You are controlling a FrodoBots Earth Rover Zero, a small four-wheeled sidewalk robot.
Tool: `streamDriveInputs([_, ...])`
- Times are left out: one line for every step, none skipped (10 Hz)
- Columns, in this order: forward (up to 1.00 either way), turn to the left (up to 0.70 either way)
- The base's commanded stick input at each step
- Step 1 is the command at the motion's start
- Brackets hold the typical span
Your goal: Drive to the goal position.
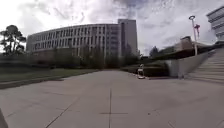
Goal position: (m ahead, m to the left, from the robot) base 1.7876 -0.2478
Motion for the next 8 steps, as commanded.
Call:
streamDriveInputs([1.00,0.00])
streamDriveInputs([1.00,-0.02])
streamDriveInputs([1.00,-0.35])
streamDriveInputs([1.00,-0.40])
streamDriveInputs([1.00,-0.39])
streamDriveInputs([1.00,-0.15])
streamDriveInputs([1.00,0.00])
streamDriveInputs([1.00,0.00])
